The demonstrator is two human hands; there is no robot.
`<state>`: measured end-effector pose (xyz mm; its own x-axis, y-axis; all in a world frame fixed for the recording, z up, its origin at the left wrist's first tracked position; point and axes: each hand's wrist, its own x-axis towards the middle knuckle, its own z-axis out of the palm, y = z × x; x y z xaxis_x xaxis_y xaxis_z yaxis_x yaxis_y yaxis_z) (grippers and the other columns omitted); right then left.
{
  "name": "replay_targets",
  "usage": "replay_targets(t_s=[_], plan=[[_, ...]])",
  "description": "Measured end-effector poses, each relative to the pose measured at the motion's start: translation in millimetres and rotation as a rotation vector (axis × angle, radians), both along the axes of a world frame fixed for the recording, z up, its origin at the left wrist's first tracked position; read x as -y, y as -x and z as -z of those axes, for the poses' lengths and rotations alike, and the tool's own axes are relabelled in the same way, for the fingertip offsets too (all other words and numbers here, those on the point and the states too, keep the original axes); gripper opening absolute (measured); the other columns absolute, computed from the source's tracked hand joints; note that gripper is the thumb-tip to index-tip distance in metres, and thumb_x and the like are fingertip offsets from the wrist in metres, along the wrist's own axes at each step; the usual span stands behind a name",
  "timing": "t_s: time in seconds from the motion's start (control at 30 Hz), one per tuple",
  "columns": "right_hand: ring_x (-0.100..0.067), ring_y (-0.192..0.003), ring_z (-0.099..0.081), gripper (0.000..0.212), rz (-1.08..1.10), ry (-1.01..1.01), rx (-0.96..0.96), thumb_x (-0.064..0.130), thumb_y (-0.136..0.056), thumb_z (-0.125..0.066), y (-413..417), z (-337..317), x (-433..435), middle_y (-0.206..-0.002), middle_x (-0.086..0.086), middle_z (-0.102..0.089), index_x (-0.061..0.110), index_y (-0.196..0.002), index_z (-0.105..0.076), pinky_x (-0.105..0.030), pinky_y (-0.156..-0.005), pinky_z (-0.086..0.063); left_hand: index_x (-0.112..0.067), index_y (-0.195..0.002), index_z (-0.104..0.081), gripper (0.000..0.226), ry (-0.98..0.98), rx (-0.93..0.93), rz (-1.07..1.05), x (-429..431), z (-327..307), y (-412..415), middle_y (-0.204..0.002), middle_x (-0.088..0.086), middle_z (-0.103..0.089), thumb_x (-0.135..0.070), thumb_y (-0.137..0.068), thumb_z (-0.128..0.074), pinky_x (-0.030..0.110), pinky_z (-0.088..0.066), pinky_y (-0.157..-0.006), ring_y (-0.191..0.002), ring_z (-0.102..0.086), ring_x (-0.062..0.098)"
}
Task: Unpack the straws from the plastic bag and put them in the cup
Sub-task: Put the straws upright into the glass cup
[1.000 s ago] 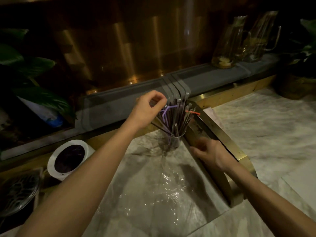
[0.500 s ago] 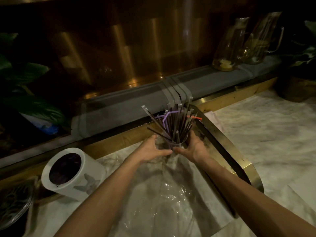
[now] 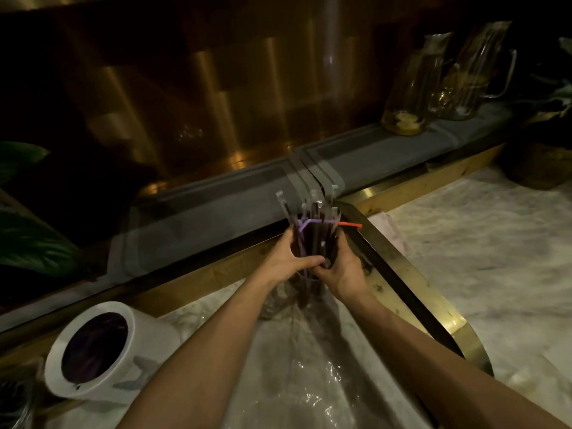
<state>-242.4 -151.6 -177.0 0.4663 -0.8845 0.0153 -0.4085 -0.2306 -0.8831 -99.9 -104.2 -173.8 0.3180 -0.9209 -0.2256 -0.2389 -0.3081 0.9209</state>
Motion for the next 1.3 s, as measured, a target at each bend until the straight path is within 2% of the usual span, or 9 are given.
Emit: replay_targets(t_s=[0.2,0.37,0.5,0.6,0.73,0.97,1.07,1.2,1.3], plan=[[-0.02,-0.119,-0.055,0.071,-0.05,-0.054,0.027,0.009,-0.074,-0.075,-7.9,-6.7,17.5,-0.126,-0.006,-0.059,0.022,-0.134,-0.04,-0.03,-0.093,-0.044,-0.052,-0.099,-0.052,0.048,-0.032,-0.006,-0.017,13.3,-6.5,0.0,-0.108,-0.016,-0.061,-0.034,-0.065,-0.082,0.022,-0.046,-0.085,-0.106,-0.058,0.005],[-0.021,-0.117,-0.056,0.063,-0.047,-0.084,0.052,0.015,-0.075,-0.076,-11.0,-11.7,27.6,-0.123,-0.007,-0.061,0.017,-0.129,-0.045,-0.032,-0.096,-0.044,-0.031,-0.116,-0.059,0.027,0.003,0.092,-0.028,21.1,-14.2,0.4,-0.105,-0.009,-0.064,-0.03,-0.088,-0.062,0.02,-0.046,-0.077,-0.103,-0.059,0.009],[-0.018,-0.116,-0.057,0.064,-0.026,-0.049,0.05,0.014,-0.077,-0.075,-14.2,-11.9,33.5,-0.122,-0.007,-0.063,0.012,-0.133,-0.044,-0.026,-0.095,-0.041,-0.023,-0.102,-0.068,0.018,0.035,0.284,-0.165,23.3,-19.9,-2.0,-0.083,-0.001,-0.068,-0.03,-0.092,-0.056,0.024,-0.048,-0.062,-0.075,-0.062,0.01],[-0.017,-0.103,-0.062,0.05,0.036,-0.011,0.017,0.017,-0.079,-0.073,-18.5,-13.9,37.2,-0.112,-0.008,-0.067,0.011,-0.122,-0.049,-0.021,-0.083,-0.044,-0.024,-0.065,-0.062,0.031,0.042,0.389,-0.251,24.0,-26.3,-2.0,-0.058,-0.004,-0.057,-0.035,-0.093,-0.054,0.026,-0.036,-0.054,-0.056,-0.054,0.009],[-0.012,-0.092,-0.061,0.039,0.02,0.019,-0.005,0.022,-0.078,-0.074,-22.1,-16.3,37.0,-0.106,-0.007,-0.068,0.012,-0.109,-0.053,-0.02,-0.076,-0.045,-0.017,-0.05,-0.053,0.048,0.004,0.427,-0.327,25.3,-37.9,1.1,-0.05,-0.001,-0.05,-0.039,-0.092,-0.051,0.036,-0.046,-0.065,-0.071,-0.06,0.031],[-0.007,-0.084,-0.055,0.032,-0.004,0.017,-0.003,0.027,-0.079,-0.073,-18.3,-11.2,28.0,-0.093,0.009,-0.055,0.019,-0.101,-0.052,-0.007,-0.061,-0.037,-0.015,-0.08,-0.067,0.047,-0.143,0.204,-0.441,29.8,-47.8,7.7,-0.093,0.015,-0.069,-0.052,-0.093,-0.041,0.045,-0.053,-0.086,-0.089,-0.065,0.031],[-0.013,-0.087,-0.058,0.038,0.021,0.007,-0.002,0.03,-0.078,-0.074,-19.1,-9.8,27.3,-0.101,-0.003,-0.062,0.013,-0.106,-0.054,-0.019,-0.07,-0.043,-0.014,-0.087,-0.068,0.059,-0.198,0.13,-0.442,29.4,-43.0,12.2,-0.101,0.013,-0.067,-0.064,-0.089,-0.038,0.041,-0.051,-0.087,-0.094,-0.063,0.029],[-0.022,-0.109,-0.059,0.064,-0.031,-0.035,-0.027,0.037,-0.077,-0.074,-17.1,-8.1,27.8,-0.123,-0.01,-0.06,0.012,-0.129,-0.046,-0.026,-0.083,-0.045,-0.024,-0.098,-0.063,0.053,-0.144,0.092,-0.32,18.6,-39.0,13.1,-0.095,0.001,-0.064,-0.069,-0.085,-0.038,0.026,-0.043,-0.061,-0.082,-0.059,0.011],[-0.016,-0.116,-0.052,0.073,-0.174,-0.116,-0.033,0.036,-0.074,-0.075,-13.8,-6.5,31.4,-0.131,-0.006,-0.056,0.018,-0.136,-0.041,-0.024,-0.088,-0.04,-0.037,-0.11,-0.059,0.036,-0.064,-0.033,-0.092,5.4,-28.4,6.0,-0.113,-0.004,-0.064,-0.061,-0.084,-0.051,0.026,-0.048,-0.079,-0.103,-0.059,0.01]])
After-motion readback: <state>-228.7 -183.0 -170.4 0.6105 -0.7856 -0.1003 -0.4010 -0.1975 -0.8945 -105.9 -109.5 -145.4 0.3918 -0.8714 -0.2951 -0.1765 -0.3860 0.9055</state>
